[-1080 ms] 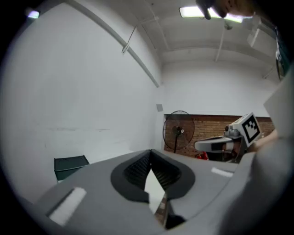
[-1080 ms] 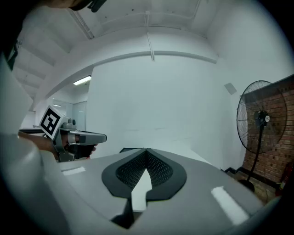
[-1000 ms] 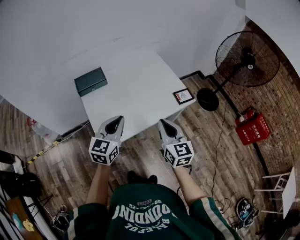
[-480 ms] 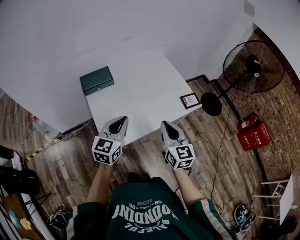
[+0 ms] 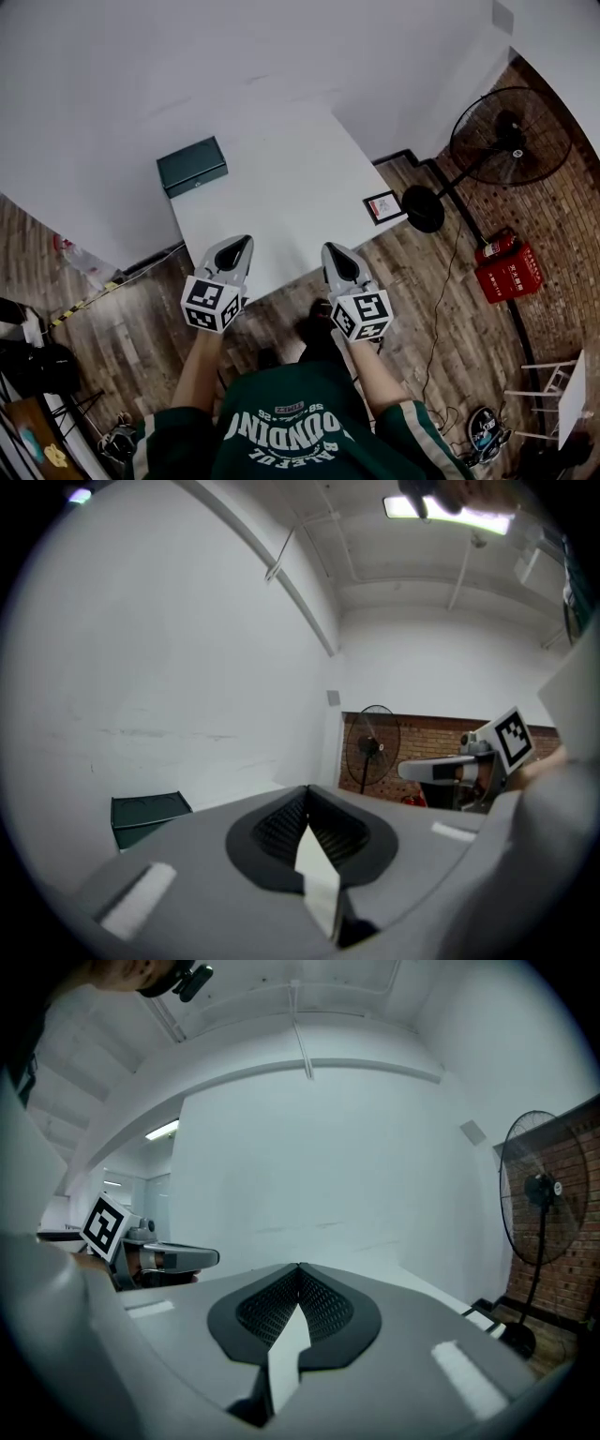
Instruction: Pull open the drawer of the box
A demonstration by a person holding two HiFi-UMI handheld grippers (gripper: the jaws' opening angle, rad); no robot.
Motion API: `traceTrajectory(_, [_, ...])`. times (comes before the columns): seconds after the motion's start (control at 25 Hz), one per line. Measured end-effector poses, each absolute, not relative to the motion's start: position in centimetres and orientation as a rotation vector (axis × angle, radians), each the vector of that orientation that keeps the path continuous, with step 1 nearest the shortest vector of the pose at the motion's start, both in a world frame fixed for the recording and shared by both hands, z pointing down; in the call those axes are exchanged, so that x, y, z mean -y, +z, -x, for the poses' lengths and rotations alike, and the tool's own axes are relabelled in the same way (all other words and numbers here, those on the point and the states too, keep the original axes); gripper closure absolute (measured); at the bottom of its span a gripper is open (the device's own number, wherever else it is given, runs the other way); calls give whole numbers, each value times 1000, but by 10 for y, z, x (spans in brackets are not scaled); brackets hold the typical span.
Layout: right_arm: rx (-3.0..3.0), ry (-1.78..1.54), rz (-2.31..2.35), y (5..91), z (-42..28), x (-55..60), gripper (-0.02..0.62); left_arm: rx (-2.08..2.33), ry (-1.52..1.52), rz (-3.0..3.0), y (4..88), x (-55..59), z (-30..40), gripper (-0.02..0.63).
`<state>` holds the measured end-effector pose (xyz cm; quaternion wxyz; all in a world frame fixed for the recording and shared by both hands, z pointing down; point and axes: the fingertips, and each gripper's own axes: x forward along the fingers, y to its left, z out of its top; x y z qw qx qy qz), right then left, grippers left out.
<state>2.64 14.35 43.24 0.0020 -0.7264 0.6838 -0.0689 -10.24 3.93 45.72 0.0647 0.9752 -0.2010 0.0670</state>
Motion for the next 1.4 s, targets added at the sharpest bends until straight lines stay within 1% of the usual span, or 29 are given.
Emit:
traceTrajectory(0.2, [-2199,-215,2235,441,-45,-106,594,663,229,-2919,468,-9,86,554])
traceTrajectory(0.32, [-2246,-239,2189,449,-68,-79,594,731,242,-2896,471,14,68,554])
traceTrajectory(0.56, [-2376,-286,2045,451,-111,-7,594,916,266,-2810,473,70,43,554])
traceTrajectory(0.88, [-2578,-299,1810,443,-151,80,594,1187,282,-2666,473,129,20,554])
traceTrajectory(1.16, [-2724,-310,1613,439,-165,129,594,1377,268,-2532,475,153,17,554])
traceTrajectory(1.4, [-2782,-336,1524,444,-154,153,594,1447,264,-2470,480,163,27,554])
